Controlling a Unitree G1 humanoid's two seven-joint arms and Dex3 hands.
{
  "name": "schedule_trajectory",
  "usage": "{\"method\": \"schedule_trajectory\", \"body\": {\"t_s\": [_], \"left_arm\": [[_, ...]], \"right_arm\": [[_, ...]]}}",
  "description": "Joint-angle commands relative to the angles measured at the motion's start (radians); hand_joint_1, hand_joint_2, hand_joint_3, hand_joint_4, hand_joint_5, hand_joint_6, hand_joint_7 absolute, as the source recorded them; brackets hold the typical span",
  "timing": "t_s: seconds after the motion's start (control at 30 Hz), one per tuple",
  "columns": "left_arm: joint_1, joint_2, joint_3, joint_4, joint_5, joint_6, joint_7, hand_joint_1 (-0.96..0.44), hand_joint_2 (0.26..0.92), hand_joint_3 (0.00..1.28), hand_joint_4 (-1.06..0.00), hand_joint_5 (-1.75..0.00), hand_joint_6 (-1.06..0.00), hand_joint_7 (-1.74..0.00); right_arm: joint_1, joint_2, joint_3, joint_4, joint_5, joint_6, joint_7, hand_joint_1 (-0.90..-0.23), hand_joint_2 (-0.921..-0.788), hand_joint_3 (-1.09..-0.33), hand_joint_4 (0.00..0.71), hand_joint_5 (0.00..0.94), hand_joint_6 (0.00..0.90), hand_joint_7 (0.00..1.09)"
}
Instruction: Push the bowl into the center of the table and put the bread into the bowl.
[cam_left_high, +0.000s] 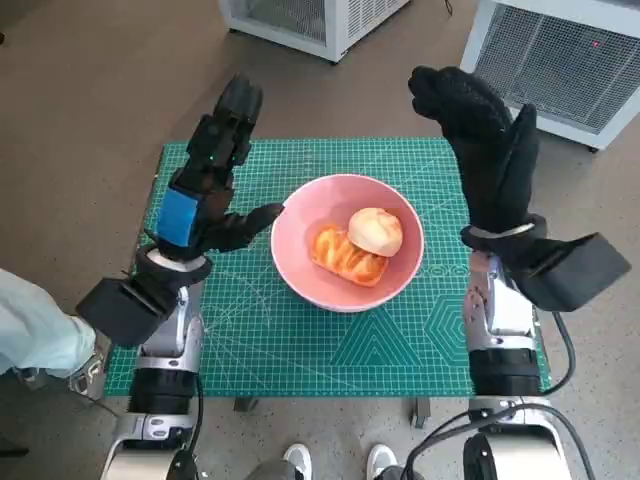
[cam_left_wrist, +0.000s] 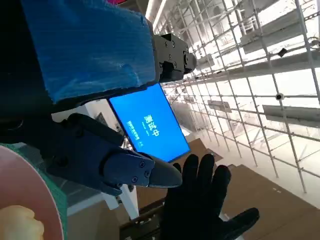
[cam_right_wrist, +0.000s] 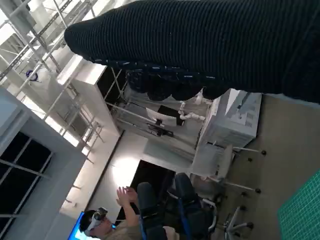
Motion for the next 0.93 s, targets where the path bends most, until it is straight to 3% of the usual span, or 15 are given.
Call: {"method": "schedule_trajectory", "body": {"t_s": [0.03,0.93], "left_arm": [[0.01,0.003,-0.004,0.001,0.013,-0.016,0.009,-0.53,0.921,0.19,-0.05,0.0,-0.1,-0.04],[0.02,-0.002,-0.027,-0.037,0.036,0.003,0.039,-0.54,0.921,0.2,-0.03,0.0,-0.09,-0.03]], "right_arm": [[0.021,-0.002,0.004,-0.001,-0.011,0.017,-0.007,-0.706,-0.921,-0.742,0.218,0.0,0.113,0.47],[0.028,0.0,0.004,0.003,-0.009,0.009,-0.002,-0.708,-0.921,-0.741,0.223,0.002,0.114,0.47]]}}
